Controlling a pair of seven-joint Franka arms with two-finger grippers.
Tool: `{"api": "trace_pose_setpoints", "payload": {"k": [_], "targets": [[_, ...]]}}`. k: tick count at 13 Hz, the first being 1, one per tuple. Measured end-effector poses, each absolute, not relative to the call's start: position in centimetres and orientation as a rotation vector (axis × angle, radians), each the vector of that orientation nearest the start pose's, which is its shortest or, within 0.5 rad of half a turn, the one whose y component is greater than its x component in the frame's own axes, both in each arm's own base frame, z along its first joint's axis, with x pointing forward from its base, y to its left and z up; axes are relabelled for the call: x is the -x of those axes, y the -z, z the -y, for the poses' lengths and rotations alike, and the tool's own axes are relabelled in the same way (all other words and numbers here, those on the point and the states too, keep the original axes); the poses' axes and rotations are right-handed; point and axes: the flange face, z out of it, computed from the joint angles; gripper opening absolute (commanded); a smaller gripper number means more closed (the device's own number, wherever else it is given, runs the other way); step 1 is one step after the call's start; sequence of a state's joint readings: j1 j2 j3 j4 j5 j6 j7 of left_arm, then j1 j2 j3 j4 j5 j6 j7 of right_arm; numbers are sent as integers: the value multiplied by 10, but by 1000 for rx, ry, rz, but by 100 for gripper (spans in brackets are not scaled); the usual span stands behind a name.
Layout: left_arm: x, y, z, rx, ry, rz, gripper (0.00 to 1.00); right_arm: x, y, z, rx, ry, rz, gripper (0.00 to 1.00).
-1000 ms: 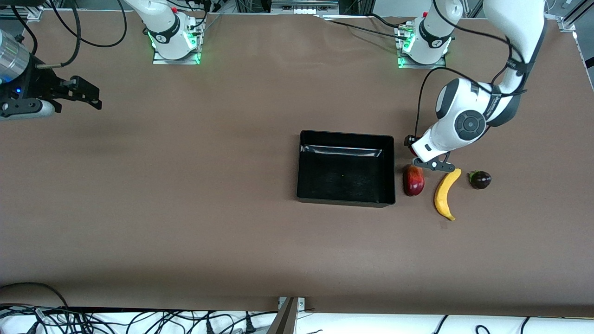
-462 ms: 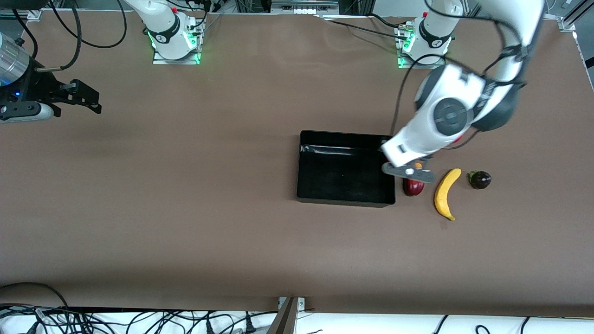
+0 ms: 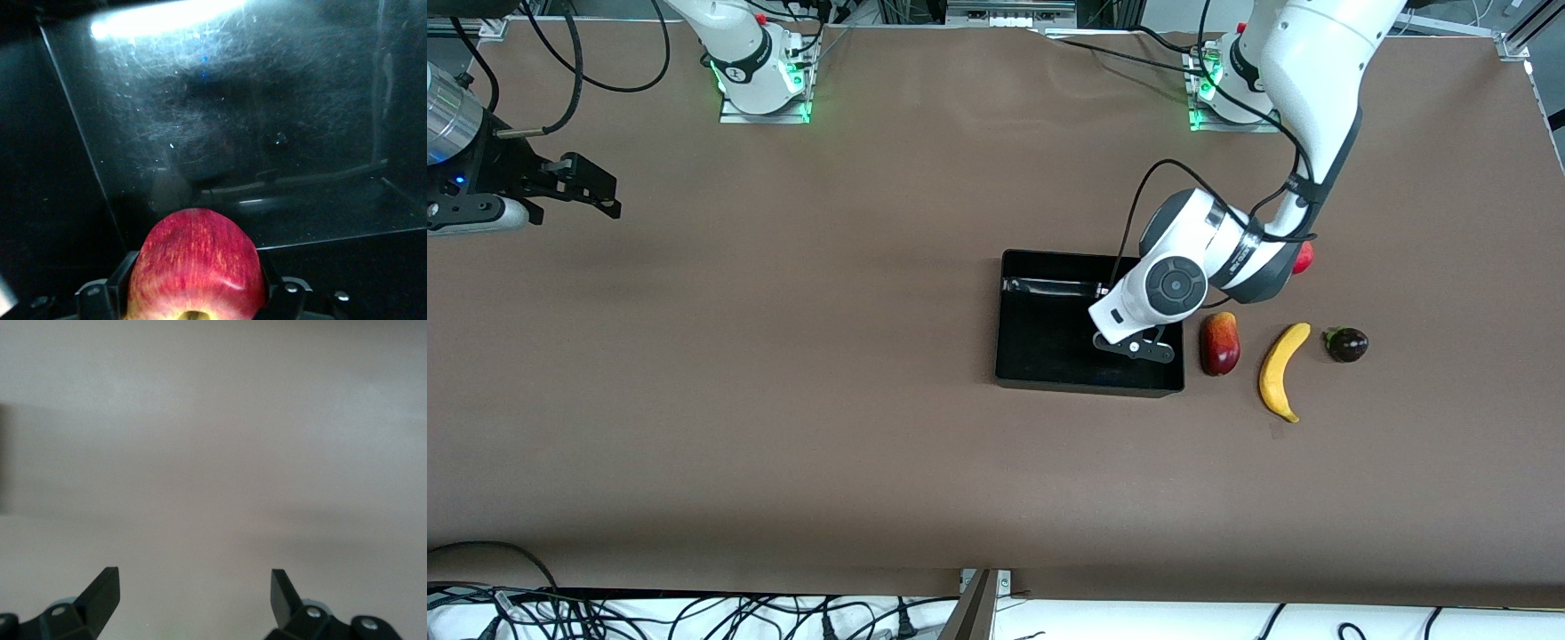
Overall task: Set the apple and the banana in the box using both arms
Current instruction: 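Carry the red apple with the left gripper over the box, then lower the apple into the box and open the left gripper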
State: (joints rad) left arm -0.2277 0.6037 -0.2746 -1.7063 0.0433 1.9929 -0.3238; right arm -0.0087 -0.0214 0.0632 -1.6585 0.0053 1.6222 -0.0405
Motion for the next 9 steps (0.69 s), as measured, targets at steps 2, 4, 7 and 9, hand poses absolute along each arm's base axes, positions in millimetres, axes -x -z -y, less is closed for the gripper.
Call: {"api": "trace_pose_setpoints", "payload": {"k": [2,4,7,9], "targets": [[-566,-222,292,3077,-524,-263,5,-551,-600,-31,3134,-13,149,100],[-559,-202,293,3056,-584,-268,8,-551,-600,-31,3134,-8,148,100],[-551,-182,300,3038,-631,-282,40,-551,-600,-31,3134,-7,148,100],[-555,-188,300,3047,-612,-278,100,-551,-600,-31,3134,-6,148,100]]}}
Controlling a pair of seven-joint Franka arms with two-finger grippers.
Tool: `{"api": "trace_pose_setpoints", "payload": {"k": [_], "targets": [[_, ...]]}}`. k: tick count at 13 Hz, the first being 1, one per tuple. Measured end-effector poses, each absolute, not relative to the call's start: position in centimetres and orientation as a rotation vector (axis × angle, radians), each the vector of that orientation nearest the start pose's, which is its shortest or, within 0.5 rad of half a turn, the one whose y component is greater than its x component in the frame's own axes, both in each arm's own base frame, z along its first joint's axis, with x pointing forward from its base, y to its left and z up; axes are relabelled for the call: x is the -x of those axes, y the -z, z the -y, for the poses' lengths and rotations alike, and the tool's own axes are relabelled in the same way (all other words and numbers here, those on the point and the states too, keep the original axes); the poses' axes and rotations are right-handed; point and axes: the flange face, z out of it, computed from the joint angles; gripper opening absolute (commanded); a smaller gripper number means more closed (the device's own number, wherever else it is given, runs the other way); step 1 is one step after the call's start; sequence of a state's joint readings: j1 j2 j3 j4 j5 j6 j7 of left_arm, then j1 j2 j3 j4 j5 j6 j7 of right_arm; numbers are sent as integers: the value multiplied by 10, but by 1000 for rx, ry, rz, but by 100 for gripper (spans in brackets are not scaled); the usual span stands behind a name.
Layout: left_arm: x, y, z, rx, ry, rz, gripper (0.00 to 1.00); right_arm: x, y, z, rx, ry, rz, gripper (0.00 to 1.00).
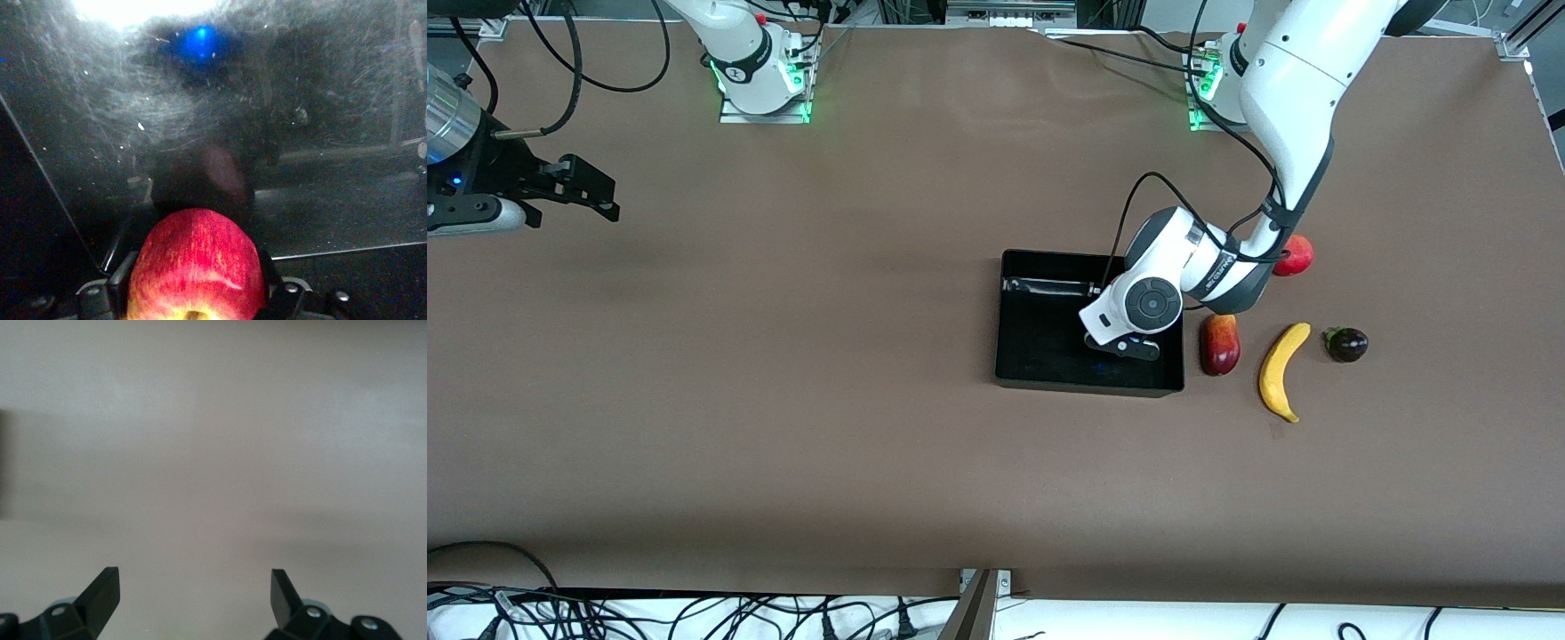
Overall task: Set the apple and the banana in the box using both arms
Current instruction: 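Lower the apple into the box and open the left gripper, then grasp the yellow banana with the left gripper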
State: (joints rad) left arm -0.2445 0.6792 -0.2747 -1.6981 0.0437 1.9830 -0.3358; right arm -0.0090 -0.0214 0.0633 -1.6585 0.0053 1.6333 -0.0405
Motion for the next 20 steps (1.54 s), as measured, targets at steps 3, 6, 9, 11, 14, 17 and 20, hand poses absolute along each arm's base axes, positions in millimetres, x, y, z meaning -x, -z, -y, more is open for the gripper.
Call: {"api": "trace_pose_setpoints", "payload": {"k": [3,6,9,11,14,17,20], "targets": [[-568,-219,297,3058,-565,-259,100,-551,-600,-31,3134,-5,148,100],[-587,-282,278,3031,-583,-212,100,-551,-600,-31,3134,-5,148,100],[-611,-325,239,3020,-566,-130,100,-551,-600,-31,3134,-4,147,100],[-634,-338,178,3042,-555,-171,100,-551,-600,-30,3134,-4,147,100],[-654,-308,59,3013,-616,-442,100,-551,-600,-30,3134,-3,147,100],[-658,-230,7,3035,-556,-623,100,-551,-600,-30,3134,-3,147,100],[-641,-174,-4,3051,-464,-763,38,-551,-600,-30,3134,-3,147,100]]}}
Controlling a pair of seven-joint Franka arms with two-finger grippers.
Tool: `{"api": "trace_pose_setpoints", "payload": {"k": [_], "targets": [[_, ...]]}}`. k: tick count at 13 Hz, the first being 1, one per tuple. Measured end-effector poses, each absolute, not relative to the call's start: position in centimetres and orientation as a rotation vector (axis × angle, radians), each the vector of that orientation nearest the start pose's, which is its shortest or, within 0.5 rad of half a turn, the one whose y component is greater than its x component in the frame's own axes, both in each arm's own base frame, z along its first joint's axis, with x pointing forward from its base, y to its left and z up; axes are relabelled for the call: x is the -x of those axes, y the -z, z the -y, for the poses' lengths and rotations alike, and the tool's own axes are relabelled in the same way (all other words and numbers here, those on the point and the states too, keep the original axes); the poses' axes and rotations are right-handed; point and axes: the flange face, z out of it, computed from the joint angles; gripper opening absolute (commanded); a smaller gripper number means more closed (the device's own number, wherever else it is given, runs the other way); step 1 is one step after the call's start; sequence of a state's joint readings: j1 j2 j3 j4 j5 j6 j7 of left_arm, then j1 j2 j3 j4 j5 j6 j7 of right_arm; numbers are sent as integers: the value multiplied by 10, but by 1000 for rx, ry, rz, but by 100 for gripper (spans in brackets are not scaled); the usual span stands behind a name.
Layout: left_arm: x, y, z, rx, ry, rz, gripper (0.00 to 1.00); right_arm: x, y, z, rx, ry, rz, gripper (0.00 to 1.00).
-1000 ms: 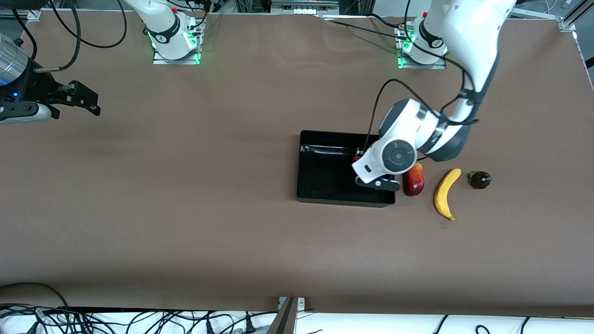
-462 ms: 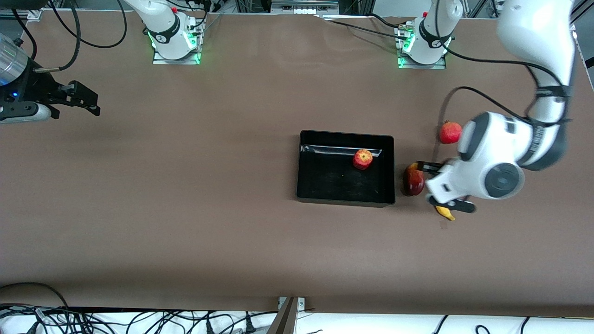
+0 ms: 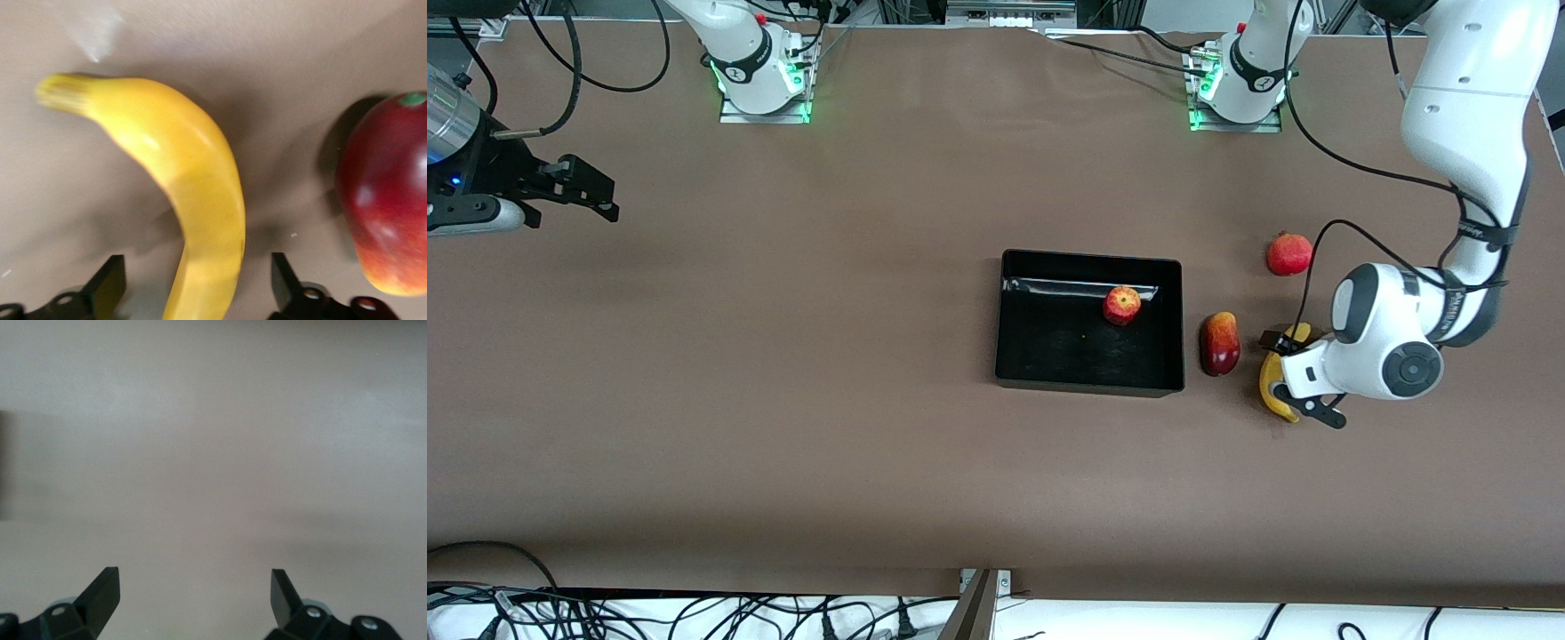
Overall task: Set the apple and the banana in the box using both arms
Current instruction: 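Grasp the yellow banana with the left gripper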
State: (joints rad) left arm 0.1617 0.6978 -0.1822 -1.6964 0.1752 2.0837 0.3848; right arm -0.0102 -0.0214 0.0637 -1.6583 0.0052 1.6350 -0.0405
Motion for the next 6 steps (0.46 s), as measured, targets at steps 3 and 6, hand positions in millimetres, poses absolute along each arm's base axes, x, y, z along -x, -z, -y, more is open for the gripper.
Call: {"api": "trace_pose_setpoints", "payload": {"k": [3,6], "targets": [[-637,-169,3,3040,-462,-844,0,-551,-600,-30,3134,-3,147,100],[-638,-176,3,3028,-453,-897,0,-551,-601,-30,3134,-3,147,100]]}}
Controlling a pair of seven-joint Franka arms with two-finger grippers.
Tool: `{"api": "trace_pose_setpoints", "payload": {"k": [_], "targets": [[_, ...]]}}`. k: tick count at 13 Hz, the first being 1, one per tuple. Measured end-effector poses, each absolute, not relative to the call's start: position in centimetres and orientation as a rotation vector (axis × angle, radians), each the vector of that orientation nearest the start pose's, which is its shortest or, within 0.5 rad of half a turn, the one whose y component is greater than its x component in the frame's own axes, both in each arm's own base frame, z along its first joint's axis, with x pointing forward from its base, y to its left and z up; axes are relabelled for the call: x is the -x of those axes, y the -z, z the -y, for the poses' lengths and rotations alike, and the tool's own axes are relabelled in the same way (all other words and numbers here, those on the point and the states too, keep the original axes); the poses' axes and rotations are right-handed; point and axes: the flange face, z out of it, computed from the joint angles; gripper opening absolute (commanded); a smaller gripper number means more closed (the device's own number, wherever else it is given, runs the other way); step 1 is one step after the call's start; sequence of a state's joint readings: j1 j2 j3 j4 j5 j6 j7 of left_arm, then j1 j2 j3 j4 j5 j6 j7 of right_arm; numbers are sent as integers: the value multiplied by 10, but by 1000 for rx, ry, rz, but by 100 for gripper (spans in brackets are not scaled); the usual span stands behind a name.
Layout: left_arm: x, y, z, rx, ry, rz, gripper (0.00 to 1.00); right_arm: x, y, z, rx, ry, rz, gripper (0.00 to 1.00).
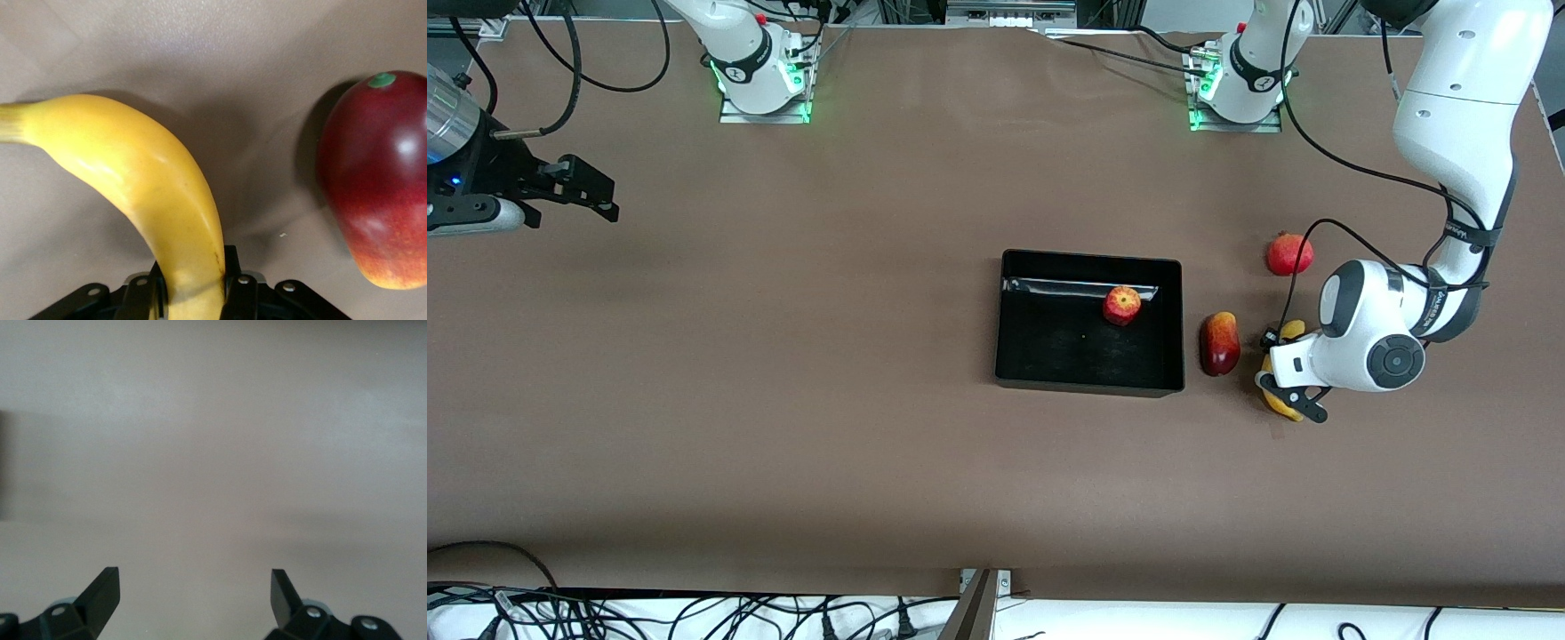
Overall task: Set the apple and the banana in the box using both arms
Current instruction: 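Grasp the yellow banana with the left gripper, then carry the banana with the left gripper into the box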
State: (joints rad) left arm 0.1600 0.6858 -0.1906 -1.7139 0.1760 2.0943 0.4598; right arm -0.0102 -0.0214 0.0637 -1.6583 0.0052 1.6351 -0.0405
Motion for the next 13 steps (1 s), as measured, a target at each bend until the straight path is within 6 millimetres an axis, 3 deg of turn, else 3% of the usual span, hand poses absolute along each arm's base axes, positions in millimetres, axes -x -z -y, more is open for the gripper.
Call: {"api": "trace_pose_setpoints", "payload": {"k": [2,3,5,6,8,9,13], "targets": [[-640,-194,8,3022,-460,-903,0,-551,-600,-30,3134,-3,147,100],[-643,-213,10,3018,-448,-888,0,-551,-600,-30,3134,-3,147,100],[-653,-275,17,3014,-403,-836,0,-551,-600,-30,3134,-3,147,100],[-656,-307,33,3015,-394,-839,0,-551,-601,-30,3134,-2,147,100],[-654,-353,98,3024,-355,-833,0,-551,-601,-30,3134,-2,147,100],[-649,-361,137,3028,-342,-821,0,-551,-601,-30,3134,-2,147,100],[-611,-338,283,3087,-326,-742,0,-551,-601,-30,3134,-2,147,100]]}}
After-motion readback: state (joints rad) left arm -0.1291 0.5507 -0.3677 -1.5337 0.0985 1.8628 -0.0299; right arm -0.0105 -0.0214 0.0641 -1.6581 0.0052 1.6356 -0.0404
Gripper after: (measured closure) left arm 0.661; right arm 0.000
